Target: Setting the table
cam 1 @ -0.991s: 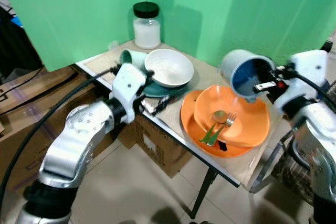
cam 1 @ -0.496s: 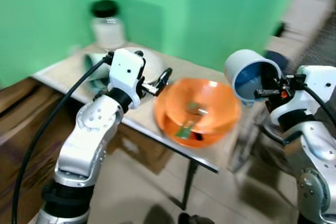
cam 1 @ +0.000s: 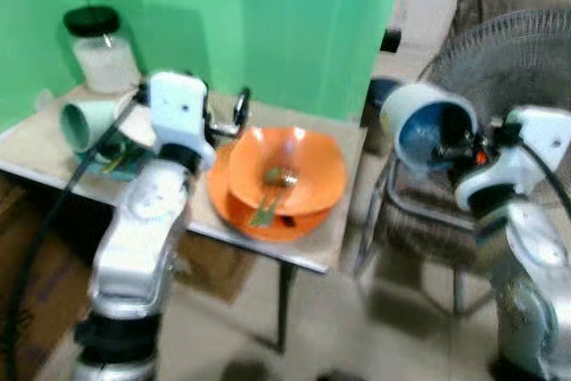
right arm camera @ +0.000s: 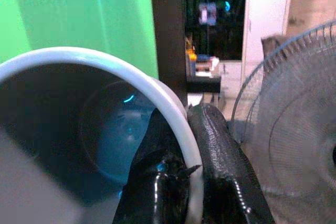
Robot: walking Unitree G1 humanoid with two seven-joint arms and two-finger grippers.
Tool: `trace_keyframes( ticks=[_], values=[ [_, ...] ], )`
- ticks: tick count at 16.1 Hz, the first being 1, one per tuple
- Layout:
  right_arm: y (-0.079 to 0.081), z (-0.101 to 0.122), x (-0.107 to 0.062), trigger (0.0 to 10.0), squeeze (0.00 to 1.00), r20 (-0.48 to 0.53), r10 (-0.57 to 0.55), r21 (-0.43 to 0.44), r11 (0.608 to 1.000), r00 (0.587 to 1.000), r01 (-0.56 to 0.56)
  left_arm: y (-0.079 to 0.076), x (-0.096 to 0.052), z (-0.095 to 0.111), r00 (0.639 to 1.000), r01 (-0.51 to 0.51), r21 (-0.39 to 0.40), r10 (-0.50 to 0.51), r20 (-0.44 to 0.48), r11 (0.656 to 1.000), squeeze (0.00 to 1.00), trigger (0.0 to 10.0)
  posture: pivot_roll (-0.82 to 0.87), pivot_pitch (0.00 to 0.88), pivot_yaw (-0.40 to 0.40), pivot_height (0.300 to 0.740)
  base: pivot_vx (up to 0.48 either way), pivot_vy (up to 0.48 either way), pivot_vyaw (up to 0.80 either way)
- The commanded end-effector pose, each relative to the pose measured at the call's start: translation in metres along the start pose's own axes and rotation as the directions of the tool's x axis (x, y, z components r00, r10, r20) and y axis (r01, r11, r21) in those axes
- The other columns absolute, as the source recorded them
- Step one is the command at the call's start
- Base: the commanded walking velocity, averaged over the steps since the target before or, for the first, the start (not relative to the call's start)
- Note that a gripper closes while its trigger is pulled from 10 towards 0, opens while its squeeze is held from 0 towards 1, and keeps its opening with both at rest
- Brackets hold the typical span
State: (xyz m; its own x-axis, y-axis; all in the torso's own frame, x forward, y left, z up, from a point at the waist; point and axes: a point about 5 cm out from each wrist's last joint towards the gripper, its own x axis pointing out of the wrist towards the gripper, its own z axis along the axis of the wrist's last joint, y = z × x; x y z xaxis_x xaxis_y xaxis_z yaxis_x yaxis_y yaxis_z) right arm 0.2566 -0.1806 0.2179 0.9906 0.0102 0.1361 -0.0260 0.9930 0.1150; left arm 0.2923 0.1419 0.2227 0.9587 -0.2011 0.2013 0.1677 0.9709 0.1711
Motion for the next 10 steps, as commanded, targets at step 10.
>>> trace_keyframes(
  ticks=[10],
  values=[
    [-0.0092,-0.0111,-0.0014,10.0,0.0,-0.043,-0.102,-0.083,0.992,0.994,0.098,0.001,0.0061,-0.007,0.997,0.004,0.062,0.001,-0.082,0.998,0.0,10.0,0.05,0.0,-0.013,0.74,0.0,0.0,-0.74]
  ],
)
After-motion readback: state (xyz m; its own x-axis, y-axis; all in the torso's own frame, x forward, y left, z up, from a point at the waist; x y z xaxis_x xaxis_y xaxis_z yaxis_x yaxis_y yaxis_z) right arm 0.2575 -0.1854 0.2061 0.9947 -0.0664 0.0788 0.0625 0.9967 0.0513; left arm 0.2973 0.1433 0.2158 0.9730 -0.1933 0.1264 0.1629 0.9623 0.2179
